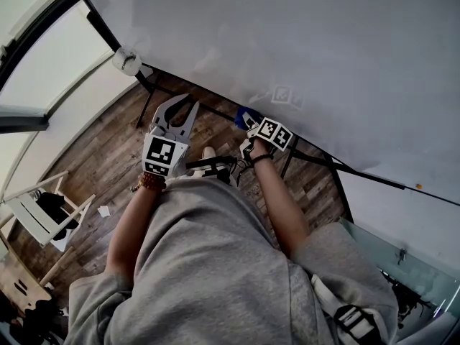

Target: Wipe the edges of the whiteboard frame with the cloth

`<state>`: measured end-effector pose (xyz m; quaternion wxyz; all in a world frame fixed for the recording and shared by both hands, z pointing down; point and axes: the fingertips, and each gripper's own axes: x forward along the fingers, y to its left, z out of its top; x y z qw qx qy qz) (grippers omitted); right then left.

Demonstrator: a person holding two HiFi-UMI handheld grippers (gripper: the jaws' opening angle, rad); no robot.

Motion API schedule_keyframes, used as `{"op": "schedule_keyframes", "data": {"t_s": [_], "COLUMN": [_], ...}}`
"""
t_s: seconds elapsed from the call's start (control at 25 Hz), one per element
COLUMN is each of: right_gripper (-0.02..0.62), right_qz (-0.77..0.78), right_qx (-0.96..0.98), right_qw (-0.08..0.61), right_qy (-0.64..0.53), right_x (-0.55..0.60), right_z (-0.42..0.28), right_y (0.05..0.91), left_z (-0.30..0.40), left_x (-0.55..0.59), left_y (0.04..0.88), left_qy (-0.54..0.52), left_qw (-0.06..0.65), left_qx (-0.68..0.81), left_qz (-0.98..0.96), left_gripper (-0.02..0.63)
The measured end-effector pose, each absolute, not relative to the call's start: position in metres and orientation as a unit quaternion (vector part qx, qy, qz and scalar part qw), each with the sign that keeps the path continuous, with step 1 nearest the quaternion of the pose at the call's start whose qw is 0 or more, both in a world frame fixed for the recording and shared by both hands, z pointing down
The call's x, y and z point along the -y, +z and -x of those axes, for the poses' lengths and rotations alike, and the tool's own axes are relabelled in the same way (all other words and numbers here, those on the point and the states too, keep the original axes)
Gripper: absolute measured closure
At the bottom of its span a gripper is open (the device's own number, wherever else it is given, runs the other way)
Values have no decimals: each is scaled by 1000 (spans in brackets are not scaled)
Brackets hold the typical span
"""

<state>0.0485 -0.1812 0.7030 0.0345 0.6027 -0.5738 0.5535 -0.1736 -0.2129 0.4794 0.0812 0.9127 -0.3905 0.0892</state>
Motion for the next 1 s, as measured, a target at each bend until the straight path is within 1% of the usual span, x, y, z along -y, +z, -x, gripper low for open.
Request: {"op": "schedule_keyframes", "data": {"t_s": [0.12,0.32,0.56,0.76,1.0], "right_gripper": [422,422,425,425,425], "right_qz": [-601,-622,-621,-636,-629], "right_qx": [573,555,516,509,517], "right_qw": [37,77,35,12,4], "right_qy": [556,548,589,579,580], "right_x": [181,179,180,186,203], "right_z": [-47,-49,-37,-24,2], "right_y": [703,702,705,703,703], "left_z": [177,178,187,201,221], "left_x": [218,223,228,232,235], "left_y": [479,479,481,479,482], "left_qy": [86,84,89,94,113], "left_qw": [83,86,90,85,84], "left_qx": [386,374,354,334,320], "left_qz": [-915,-920,-927,-934,-937], "left_gripper": [552,552,552,552,552]}}
